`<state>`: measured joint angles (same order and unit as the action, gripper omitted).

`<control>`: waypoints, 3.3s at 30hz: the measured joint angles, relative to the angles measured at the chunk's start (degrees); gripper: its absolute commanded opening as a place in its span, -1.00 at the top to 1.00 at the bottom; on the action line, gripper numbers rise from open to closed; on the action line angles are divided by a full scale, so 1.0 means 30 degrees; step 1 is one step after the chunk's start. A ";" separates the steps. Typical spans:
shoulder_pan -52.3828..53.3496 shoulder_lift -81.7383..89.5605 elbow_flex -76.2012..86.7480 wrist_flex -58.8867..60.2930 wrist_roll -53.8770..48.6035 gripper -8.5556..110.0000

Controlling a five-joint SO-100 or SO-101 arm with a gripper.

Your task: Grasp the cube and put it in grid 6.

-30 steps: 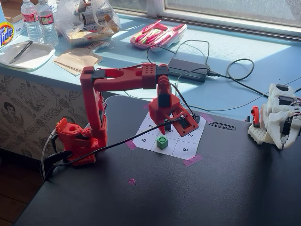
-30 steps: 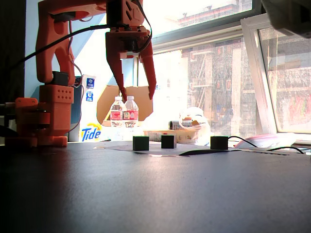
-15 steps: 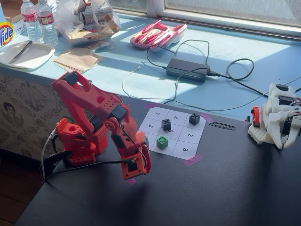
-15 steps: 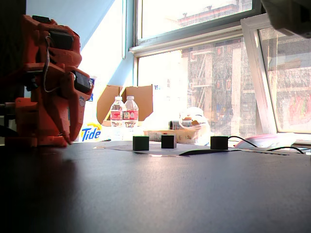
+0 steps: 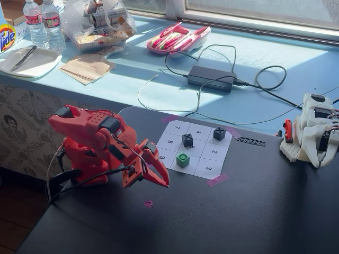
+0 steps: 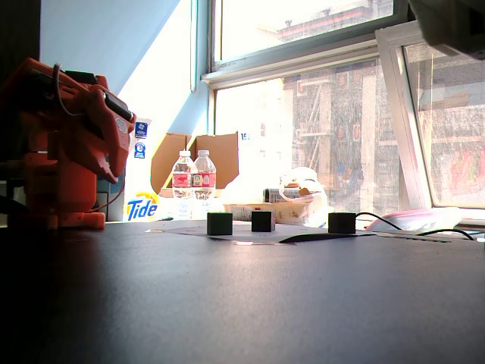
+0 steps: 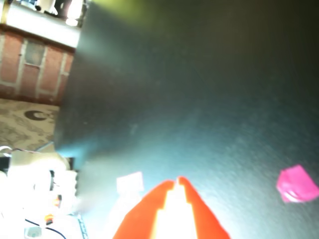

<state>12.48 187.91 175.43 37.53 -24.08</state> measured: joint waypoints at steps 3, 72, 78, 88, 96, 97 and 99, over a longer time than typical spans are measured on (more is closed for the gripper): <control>-0.0029 0.0176 0.0000 0.0850 0.0469 0.85; 0.0732 0.0234 0.0000 0.2988 0.3486 0.85; 0.0732 0.0234 0.0000 0.2988 0.3486 0.85; 0.0732 0.0234 0.0000 0.2988 0.3486 0.85; 0.0732 0.0234 0.0000 0.2988 0.3486 0.85; 0.0732 0.0234 0.0000 0.2988 0.3486 0.85; 0.0732 0.0234 0.0000 0.2988 0.3486 0.85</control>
<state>14.68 188.61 175.43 46.49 -13.62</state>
